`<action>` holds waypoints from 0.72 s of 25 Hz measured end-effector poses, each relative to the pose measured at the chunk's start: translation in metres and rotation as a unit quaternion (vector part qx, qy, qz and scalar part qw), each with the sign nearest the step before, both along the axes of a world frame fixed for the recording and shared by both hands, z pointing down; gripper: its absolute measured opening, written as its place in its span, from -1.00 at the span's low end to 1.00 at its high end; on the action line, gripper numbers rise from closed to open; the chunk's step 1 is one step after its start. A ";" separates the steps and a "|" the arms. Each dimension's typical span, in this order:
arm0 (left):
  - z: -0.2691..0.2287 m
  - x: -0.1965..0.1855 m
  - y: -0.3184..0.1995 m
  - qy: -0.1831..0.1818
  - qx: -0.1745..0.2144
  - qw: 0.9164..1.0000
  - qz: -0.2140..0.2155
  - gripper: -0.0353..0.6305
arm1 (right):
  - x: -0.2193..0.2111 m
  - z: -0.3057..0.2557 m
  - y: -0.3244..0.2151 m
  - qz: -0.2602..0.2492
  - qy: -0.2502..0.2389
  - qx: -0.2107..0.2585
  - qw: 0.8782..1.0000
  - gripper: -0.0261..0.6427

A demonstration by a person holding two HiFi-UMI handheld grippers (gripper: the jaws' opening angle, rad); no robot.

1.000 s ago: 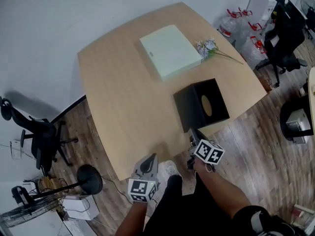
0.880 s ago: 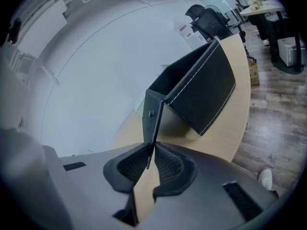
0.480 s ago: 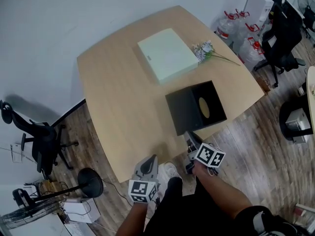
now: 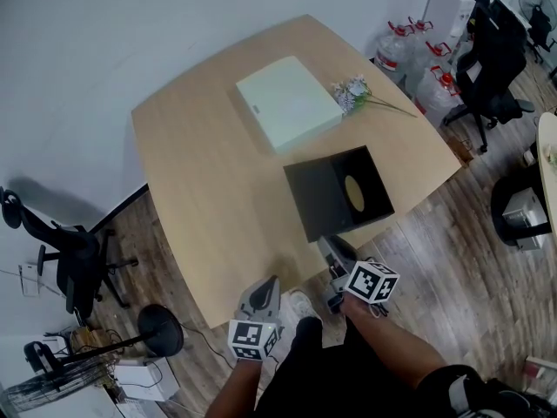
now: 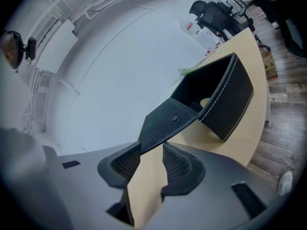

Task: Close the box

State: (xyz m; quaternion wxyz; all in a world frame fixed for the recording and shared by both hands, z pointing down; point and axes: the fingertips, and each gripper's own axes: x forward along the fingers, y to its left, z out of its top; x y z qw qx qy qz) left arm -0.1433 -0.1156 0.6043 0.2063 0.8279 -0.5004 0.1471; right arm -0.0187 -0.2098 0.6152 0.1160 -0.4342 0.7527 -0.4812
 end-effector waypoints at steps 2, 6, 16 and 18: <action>-0.001 0.003 -0.002 0.001 0.002 1.000 0.001 -0.87 | 0.000 -0.007 0.000 -0.005 -0.003 0.013 1.000 -0.40; -0.004 0.005 -0.005 0.001 0.005 1.000 -0.002 -0.87 | 0.002 -0.016 0.002 -0.014 -0.002 0.034 0.999 -0.34; -0.008 0.013 -0.010 -0.002 0.011 1.000 0.001 -0.87 | 0.007 -0.026 0.008 -0.031 0.001 0.045 0.999 -0.21; -0.009 0.015 -0.009 -0.003 0.013 1.000 0.003 -0.87 | 0.007 -0.028 0.010 -0.035 0.003 0.049 0.998 -0.19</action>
